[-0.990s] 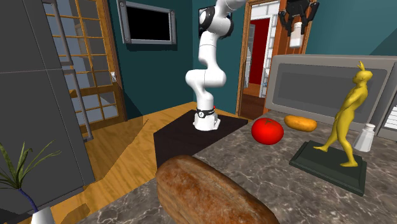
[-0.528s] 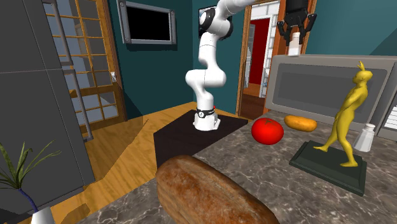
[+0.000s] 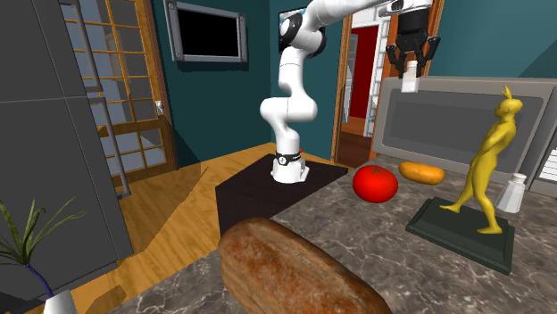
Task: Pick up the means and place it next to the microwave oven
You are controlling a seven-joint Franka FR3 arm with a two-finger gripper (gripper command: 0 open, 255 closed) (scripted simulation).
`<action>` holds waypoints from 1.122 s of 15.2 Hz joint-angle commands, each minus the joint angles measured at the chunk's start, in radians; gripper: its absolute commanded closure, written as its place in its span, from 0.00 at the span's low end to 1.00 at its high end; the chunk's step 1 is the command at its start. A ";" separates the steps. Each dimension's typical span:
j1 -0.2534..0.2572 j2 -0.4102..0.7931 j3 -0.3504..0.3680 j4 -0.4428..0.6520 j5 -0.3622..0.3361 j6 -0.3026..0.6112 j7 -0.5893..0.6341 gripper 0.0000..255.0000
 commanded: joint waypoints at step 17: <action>0.030 -0.056 0.047 -0.272 0.060 0.218 -0.054 1.00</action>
